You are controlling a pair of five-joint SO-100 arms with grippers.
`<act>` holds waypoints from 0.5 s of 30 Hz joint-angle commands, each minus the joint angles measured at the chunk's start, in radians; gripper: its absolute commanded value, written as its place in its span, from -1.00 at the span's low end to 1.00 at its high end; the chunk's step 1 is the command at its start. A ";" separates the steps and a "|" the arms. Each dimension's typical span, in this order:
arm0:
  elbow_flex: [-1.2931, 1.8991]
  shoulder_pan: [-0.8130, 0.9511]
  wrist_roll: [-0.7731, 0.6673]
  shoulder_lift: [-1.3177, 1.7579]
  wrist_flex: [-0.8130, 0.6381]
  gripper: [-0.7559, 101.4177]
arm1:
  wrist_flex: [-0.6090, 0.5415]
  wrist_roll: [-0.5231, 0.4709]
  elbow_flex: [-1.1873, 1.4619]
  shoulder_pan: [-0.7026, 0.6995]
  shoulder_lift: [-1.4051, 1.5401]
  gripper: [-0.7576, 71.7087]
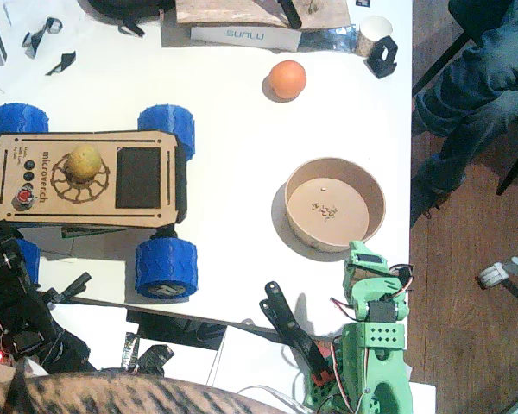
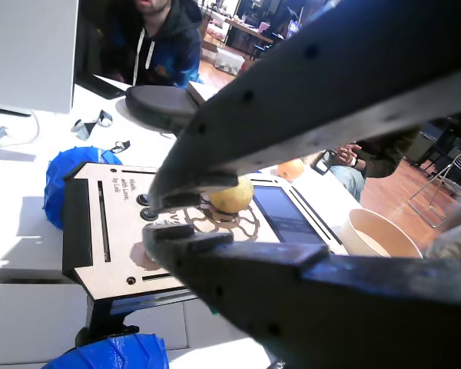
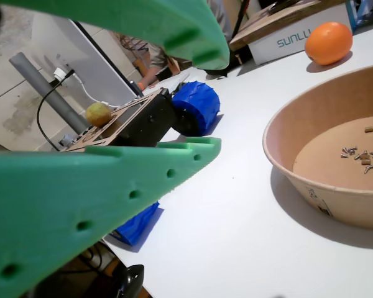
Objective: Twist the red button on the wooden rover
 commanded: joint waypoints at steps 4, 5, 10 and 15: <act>-0.043 -0.014 -0.011 0.095 -0.003 -0.99 | -0.006 0.009 -0.005 0.008 0.000 -0.69; -0.043 -0.014 -0.011 0.095 -0.003 -0.99 | -0.006 0.009 -0.005 0.008 0.000 -0.69; -0.041 -0.014 -0.011 0.095 -0.003 -0.99 | -0.006 0.009 -0.005 0.008 0.000 -0.69; -0.040 -0.014 -0.011 0.095 -0.003 -0.99 | -0.006 0.009 -0.005 0.008 0.000 -0.69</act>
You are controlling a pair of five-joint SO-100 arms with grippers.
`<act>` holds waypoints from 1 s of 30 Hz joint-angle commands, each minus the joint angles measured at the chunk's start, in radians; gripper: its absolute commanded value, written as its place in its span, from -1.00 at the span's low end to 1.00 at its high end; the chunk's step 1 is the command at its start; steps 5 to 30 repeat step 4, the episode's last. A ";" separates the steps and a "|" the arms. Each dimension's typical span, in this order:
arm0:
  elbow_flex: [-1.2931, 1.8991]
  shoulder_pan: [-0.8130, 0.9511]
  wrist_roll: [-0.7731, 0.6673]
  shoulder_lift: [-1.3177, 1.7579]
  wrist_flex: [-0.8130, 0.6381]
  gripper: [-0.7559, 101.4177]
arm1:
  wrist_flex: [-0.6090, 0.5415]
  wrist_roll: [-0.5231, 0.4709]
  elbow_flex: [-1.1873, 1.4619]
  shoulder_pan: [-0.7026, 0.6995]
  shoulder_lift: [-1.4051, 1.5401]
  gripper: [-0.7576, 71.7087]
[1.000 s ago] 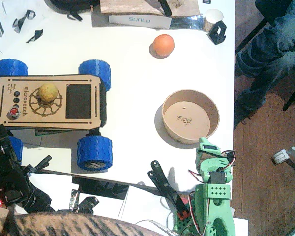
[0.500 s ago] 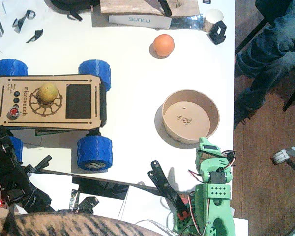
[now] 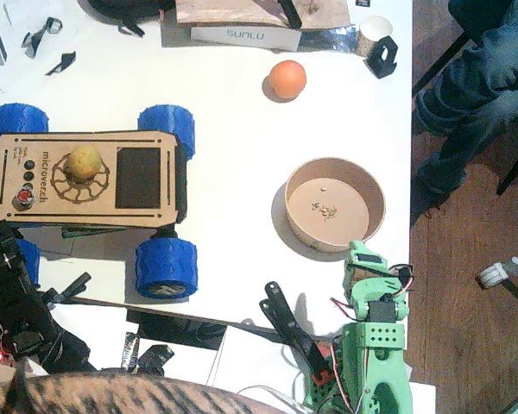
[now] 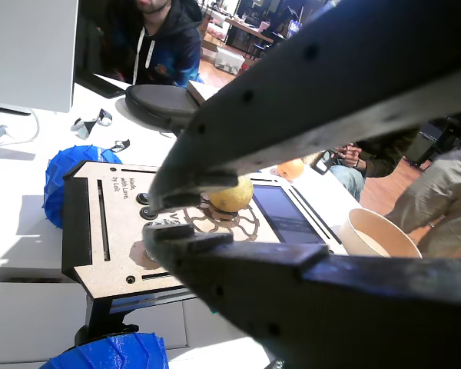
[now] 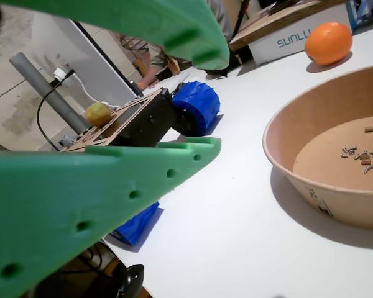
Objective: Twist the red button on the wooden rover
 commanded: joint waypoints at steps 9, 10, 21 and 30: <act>-0.037 -0.014 -0.011 0.095 -0.005 -0.99 | -0.006 0.009 -0.005 0.008 0.000 -0.69; -0.037 -0.014 -0.011 0.095 -0.005 -0.99 | -0.006 0.009 -0.005 0.008 0.000 -0.69; -0.037 -0.014 -0.011 0.095 -0.005 -0.99 | -0.006 0.009 -0.005 0.008 0.000 -0.69; -0.037 -0.014 -0.011 0.095 -0.005 -0.99 | -0.006 0.009 -0.005 0.008 0.000 -0.69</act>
